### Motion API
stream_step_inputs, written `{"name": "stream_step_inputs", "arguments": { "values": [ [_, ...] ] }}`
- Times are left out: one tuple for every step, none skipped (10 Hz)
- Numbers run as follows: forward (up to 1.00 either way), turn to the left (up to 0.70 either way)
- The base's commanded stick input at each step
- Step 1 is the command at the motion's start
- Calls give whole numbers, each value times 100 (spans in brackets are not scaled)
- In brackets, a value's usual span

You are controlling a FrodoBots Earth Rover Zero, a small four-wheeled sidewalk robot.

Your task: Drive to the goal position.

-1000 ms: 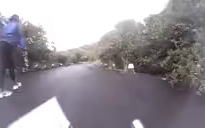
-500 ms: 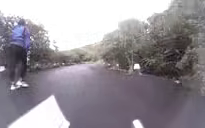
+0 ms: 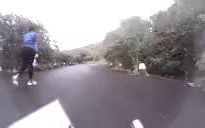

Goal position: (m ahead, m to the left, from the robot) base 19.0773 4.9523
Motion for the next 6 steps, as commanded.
{"name": "stream_step_inputs", "arguments": {
  "values": [
    [100,0],
    [100,0],
    [100,0],
    [100,0],
    [100,0],
    [100,0]
  ]
}}
